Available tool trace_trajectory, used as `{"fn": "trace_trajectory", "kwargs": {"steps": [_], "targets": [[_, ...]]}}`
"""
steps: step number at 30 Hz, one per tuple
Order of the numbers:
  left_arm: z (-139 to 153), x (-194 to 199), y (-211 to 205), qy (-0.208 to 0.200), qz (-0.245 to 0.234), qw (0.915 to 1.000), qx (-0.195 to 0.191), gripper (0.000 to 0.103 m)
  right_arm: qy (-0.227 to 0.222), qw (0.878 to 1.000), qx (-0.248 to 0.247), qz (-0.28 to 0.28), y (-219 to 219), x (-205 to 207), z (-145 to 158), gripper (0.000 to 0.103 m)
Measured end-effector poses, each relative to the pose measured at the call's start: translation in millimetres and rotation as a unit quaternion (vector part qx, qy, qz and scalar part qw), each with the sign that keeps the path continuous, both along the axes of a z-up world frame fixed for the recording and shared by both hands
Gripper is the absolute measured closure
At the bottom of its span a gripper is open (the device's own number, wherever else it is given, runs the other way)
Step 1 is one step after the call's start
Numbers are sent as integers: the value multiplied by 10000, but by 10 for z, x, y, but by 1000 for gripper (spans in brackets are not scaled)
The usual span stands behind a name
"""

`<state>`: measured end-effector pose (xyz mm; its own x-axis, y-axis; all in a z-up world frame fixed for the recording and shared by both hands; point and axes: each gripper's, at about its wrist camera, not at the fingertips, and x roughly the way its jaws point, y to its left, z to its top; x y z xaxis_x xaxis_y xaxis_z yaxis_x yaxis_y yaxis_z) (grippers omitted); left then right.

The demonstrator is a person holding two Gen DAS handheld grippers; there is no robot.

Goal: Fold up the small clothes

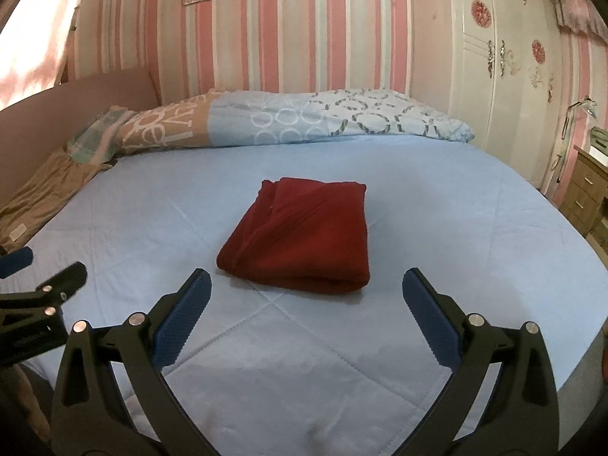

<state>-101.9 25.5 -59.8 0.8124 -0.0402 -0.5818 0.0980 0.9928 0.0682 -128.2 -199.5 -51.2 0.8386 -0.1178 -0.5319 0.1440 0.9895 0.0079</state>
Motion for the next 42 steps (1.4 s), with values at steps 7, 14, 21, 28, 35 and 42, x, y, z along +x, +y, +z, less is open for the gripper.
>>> {"fn": "trace_trajectory", "kwargs": {"steps": [7, 14, 21, 28, 35, 42], "targets": [[94, -109, -39, -182, -24, 9998, 85, 2, -98, 9999, -42, -19, 3, -105, 94, 3], [116, -54, -6, -66, -94, 9999, -130, 2, -161, 9998, -101, -3, 35, -114, 200, 3], [196, -82, 4, -220, -50, 9996, -176, 2, -263, 9996, -78, -46, 17, -99, 258, 3], [269, -138, -11, -461, -28, 9989, -87, 2, -291, 9995, -125, -52, 32, -98, 265, 3], [293, -141, 0, -555, -36, 9984, -99, 2, -342, 9993, -166, -52, 61, -98, 286, 3], [293, -147, 9, -569, -37, 9983, -123, 2, -330, 9993, -195, -29, 89, -79, 301, 3]]}}
